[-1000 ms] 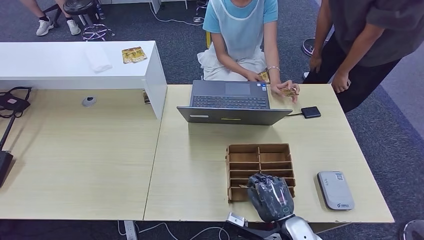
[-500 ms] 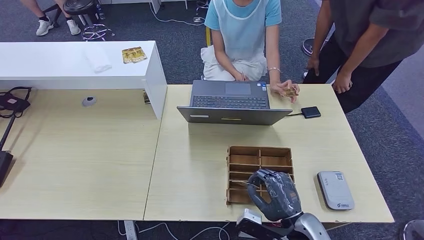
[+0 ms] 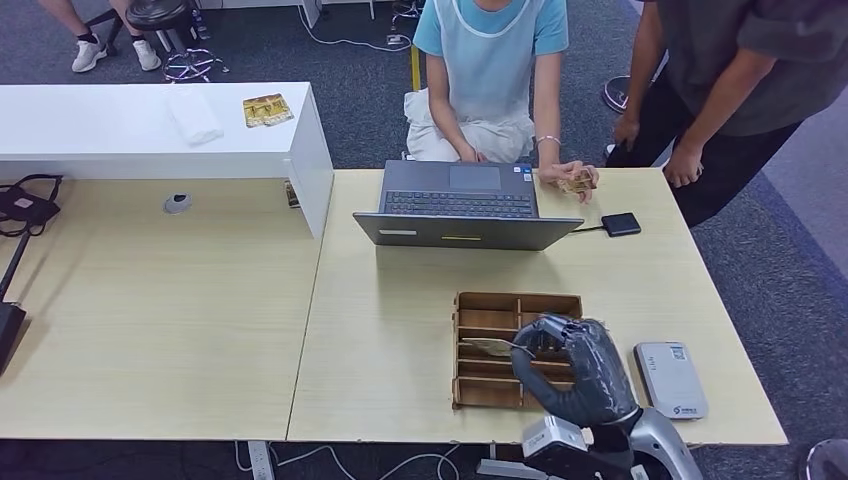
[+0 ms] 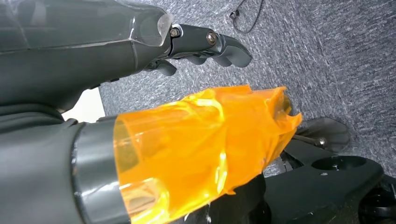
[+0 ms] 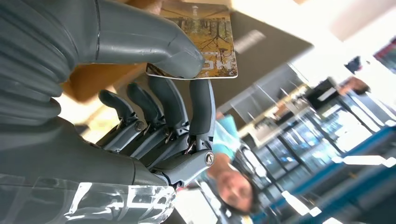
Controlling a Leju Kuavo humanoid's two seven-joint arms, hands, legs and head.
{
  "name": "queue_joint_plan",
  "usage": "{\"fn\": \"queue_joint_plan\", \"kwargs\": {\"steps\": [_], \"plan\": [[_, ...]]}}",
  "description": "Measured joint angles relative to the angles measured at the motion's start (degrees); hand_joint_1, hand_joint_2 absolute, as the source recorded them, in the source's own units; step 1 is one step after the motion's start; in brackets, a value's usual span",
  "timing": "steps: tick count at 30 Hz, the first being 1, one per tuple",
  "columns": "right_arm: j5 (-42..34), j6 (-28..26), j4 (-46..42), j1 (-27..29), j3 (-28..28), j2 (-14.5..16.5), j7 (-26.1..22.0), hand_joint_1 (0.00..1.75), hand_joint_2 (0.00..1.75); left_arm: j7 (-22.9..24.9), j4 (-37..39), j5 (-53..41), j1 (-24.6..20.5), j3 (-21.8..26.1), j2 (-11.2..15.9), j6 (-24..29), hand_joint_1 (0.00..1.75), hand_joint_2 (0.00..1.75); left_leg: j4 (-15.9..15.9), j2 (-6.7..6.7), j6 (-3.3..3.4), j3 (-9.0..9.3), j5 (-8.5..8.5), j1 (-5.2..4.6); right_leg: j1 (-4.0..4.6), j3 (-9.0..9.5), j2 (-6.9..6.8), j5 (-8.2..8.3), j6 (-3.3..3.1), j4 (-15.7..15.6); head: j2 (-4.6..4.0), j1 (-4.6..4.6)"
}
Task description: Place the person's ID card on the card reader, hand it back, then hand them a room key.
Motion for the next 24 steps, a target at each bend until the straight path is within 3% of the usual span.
{"fn": "queue_joint_plan", "kwargs": {"steps": [7, 13, 18, 24], "plan": [[0.3, 1.9, -1.8, -7.3, -1.5, -1.1, -0.8, 1.75, 1.75, 0.0, 0.0, -0.8, 0.0, 0.0, 0.1, -0.2, 0.0, 0.0, 0.0, 0.03, -0.04, 0.02, 0.05, 0.0, 0.0, 0.0, 0.07, 0.08, 0.0, 0.0, -0.01, 0.01], [-0.6, 7.3, -0.3, -18.5, -1.2, -1.7, 1.6, 1.75, 1.75, 0.0, 0.0, -2.6, -0.1, 0.0, 0.2, -0.7, 0.0, 0.0, 0.0, 0.11, -0.05, 0.04, 0.11, 0.0, 0.0, 0.0, 0.13, 0.16, -0.04, 0.1, -0.01, 0.0], [-0.6, 11.4, 5.3, -28.8, 0.0, -1.1, 4.7, 1.75, 1.75, 0.0, 0.0, -5.0, -0.3, 0.0, 0.4, -1.2, 0.0, 0.0, 0.0, 0.09, -0.13, 0.04, 0.17, 0.0, 0.0, -0.01, 0.12, 0.2, -0.09, 0.1, 0.01, 0.01], [-0.6, 14.1, 14.8, -38.6, 2.1, 1.9, 7.4, 1.75, 1.75, 0.1, 0.0, -6.9, -0.6, 0.0, 0.5, -1.4, 0.0, 0.0, 0.0, 0.01, -0.21, 0.03, 0.23, 0.01, 0.01, -0.03, 0.05, 0.21, -0.11, 0.2, -0.01, 0.01]]}}
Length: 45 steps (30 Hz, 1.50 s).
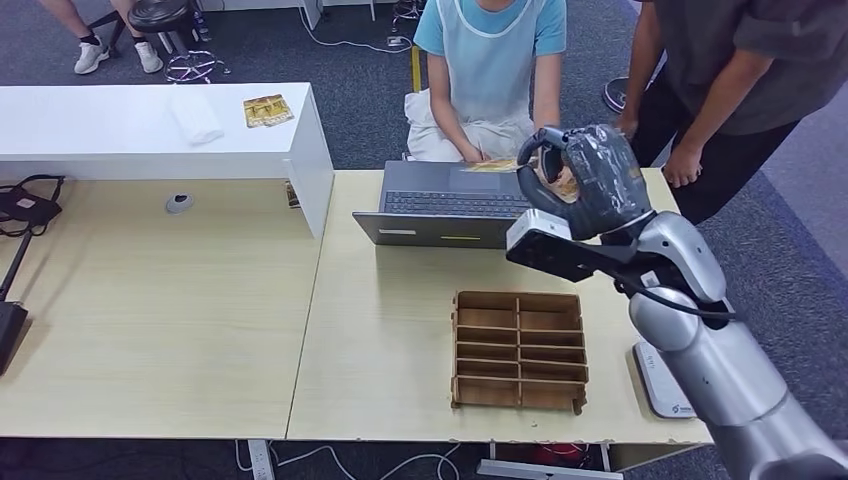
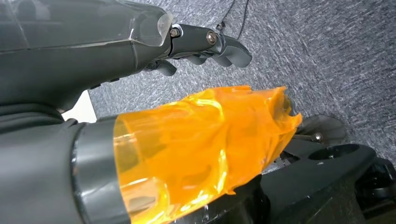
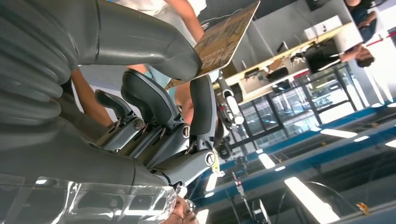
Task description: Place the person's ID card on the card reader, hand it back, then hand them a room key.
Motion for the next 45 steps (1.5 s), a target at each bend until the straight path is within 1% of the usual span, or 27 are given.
{"fn": "queue_joint_plan", "kwargs": {"steps": [3, 6, 10, 14, 18, 25, 34, 35, 38, 39, 45], "plan": [[0.7, 1.3, 5.2, -4.1, 1.2, 2.0, 2.0, 1.75, 1.75, 0.4, 0.0, -1.5, -0.1, 0.0, 0.0, -0.3, 0.0, 0.0, 0.0, 0.06, -0.01, -0.05, 0.01, 0.0, 0.0, -0.09, 0.06, 0.02, -0.03, 0.1, 0.0, -0.01], [2.7, 2.5, 12.7, -9.3, 2.7, 4.8, 5.1, 1.75, 1.75, 1.0, 0.0, -3.3, -0.3, 0.0, 0.1, -0.6, 0.0, 0.0, 0.0, 0.1, -0.06, -0.06, 0.05, 0.0, 0.0, -0.15, 0.11, 0.03, -0.05, 0.1, 0.01, 0.01], [6.3, 2.7, 23.6, -15.6, 4.7, 8.8, 8.6, 1.75, 1.75, 1.9, 0.0, -5.1, -0.8, 0.0, 0.3, -0.8, 0.0, 0.0, 0.0, 0.07, -0.15, -0.06, 0.12, 0.01, 0.0, -0.2, 0.09, 0.05, -0.08, 0.2, 0.0, -0.01], [9.4, 2.6, 32.8, -20.0, 6.4, 12.1, 11.1, 1.75, 1.75, 2.7, 0.0, -6.6, -1.3, 0.0, 0.3, -1.0, 0.0, 0.0, 0.0, 0.04, -0.17, -0.07, 0.14, 0.02, 0.01, -0.22, 0.08, 0.06, -0.09, 0.2, 0.0, -0.01], [11.9, 2.5, 40.4, -23.1, 7.6, 14.7, 13.0, 1.75, 1.75, 3.3, 0.0, -7.7, -1.6, 0.0, 0.3, -1.2, 0.0, 0.0, 0.0, 0.05, -0.18, -0.08, 0.14, 0.02, 0.01, -0.24, 0.08, 0.06, -0.09, 0.2, 0.0, -0.01], [14.0, 2.5, 48.9, -25.9, 8.8, 17.0, 14.3, 1.75, 1.75, 3.6, 0.0, -8.4, -1.9, 0.0, 0.3, -1.3, 0.0, 0.0, 0.0, 0.04, -0.18, -0.09, 0.14, 0.01, 0.01, -0.26, 0.07, 0.06, -0.09, 0.2, 0.0, 0.0], [17.0, 2.3, 54.1, -27.4, 9.4, 17.9, 15.0, 1.75, 1.75, 3.8, 0.0, -8.8, -1.9, 0.0, 0.2, -1.3, 0.0, 0.0, 0.0, 0.04, -0.18, -0.08, 0.14, 0.01, 0.01, -0.26, 0.08, 0.06, -0.09, 0.2, 0.0, 0.0], [17.2, 2.2, 54.4, -27.4, 9.4, 17.9, 15.1, 1.7, 1.75, 3.8, 0.0, -8.9, -1.9, 0.0, 0.2, -1.3, 0.0, 0.0, 0.0, 0.04, -0.18, -0.08, 0.14, 0.01, 0.01, -0.26, 0.08, 0.06, -0.09, 0.2, 0.0, 0.0], [17.5, 2.1, 55.0, -27.5, 9.4, 17.9, 15.1, 0.39, 1.75, 3.8, 0.0, -9.0, -1.9, 0.0, 0.2, -1.3, 0.0, 0.0, 0.0, 0.04, -0.18, -0.07, 0.14, 0.01, 0.01, -0.26, 0.09, 0.06, -0.1, 0.2, 0.01, -0.01], [17.6, 2.1, 55.2, -27.5, 9.4, 17.9, 15.1, 0.0, 1.75, 3.9, 0.0, -9.0, -1.9, 0.0, 0.2, -1.3, 0.0, 0.0, 0.0, 0.04, -0.18, -0.07, 0.14, 0.01, 0.01, -0.26, 0.09, 0.06, -0.1, 0.2, 0.01, -0.01], [18.6, 1.3, 55.8, -27.6, 9.4, 17.9, 15.2, 0.0, 1.75, 4.1, 0.0, -9.2, -1.9, 0.0, 0.1, -1.3, 0.0, 0.0, 0.0, 0.05, -0.18, -0.07, 0.14, 0.01, 0.01, -0.27, 0.09, 0.07, -0.1, 0.2, 0.0, -0.01]]}}
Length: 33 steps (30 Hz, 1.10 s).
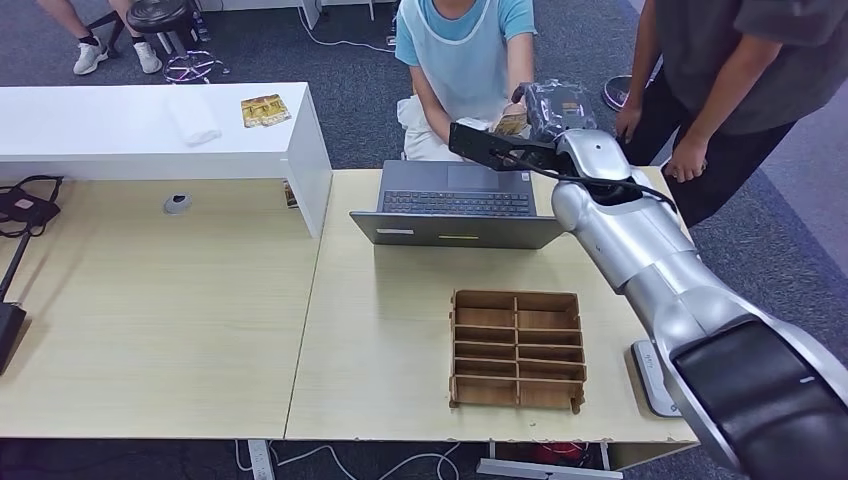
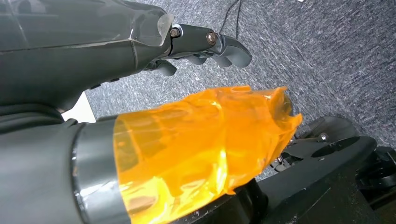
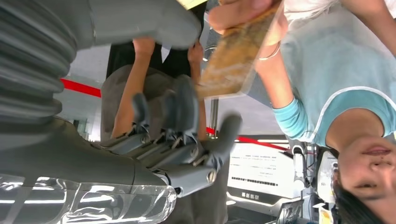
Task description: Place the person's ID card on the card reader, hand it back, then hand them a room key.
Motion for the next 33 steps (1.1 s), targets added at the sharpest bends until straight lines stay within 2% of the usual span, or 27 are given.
{"fn": "queue_joint_plan", "kwargs": {"steps": [10, 18, 21, 25, 33], "plan": [[1.9, -2.3, -0.1, 0.0, -1.4, -0.8, 0.0, 0.0, 1.75, 0.0, 0.0, 0.0, 0.0, 0.0, -0.2, 0.1, 0.0, 0.0, 0.0, 0.0, 0.0, 0.01, 0.0, 0.0, 0.0, -0.03, 0.01, 0.0, -0.01, 0.0, 0.01, 0.0], [-1.6, -8.2, -3.4, 1.4, -6.6, -5.9, -3.1, 0.0, 1.75, -0.7, 0.0, 1.1, 0.1, 0.0, -0.1, 0.5, 0.0, 0.0, 0.0, -0.03, 0.0, -0.02, 0.0, -0.01, -0.01, -0.03, -0.04, 0.01, 0.0, 0.0, 0.0, 0.0], [-7.3, -9.4, -7.4, 4.1, -10.3, -8.5, -6.3, 0.0, 1.75, -1.3, 0.0, 1.9, 0.4, 0.0, -0.1, 0.8, 0.0, 0.0, 0.0, -0.06, 0.01, -0.03, -0.01, -0.01, -0.01, -0.03, -0.05, 0.01, 0.0, 0.0, 0.01, 0.01], [-18.8, -8.3, -15.0, 9.9, -17.4, -11.6, -10.4, 0.0, 1.75, -2.5, 0.0, 3.3, 1.0, 0.0, 0.0, 1.2, 0.0, 0.0, 0.0, -0.04, 0.02, -0.05, -0.02, -0.02, -0.01, -0.04, -0.04, 0.01, 0.0, -0.1, 0.0, 0.0], [-39.9, -2.8, -27.8, 20.5, -31.0, -15.3, -12.8, 0.0, 1.75, -3.0, 0.0, 5.1, 2.0, 0.0, 0.3, 2.0, 0.0, 0.0, 0.0, -0.11, 0.02, -0.09, -0.02, 0.0, 0.0, -0.08, -0.12, 0.0, 0.0, -0.1, 0.01, 0.0]]}}
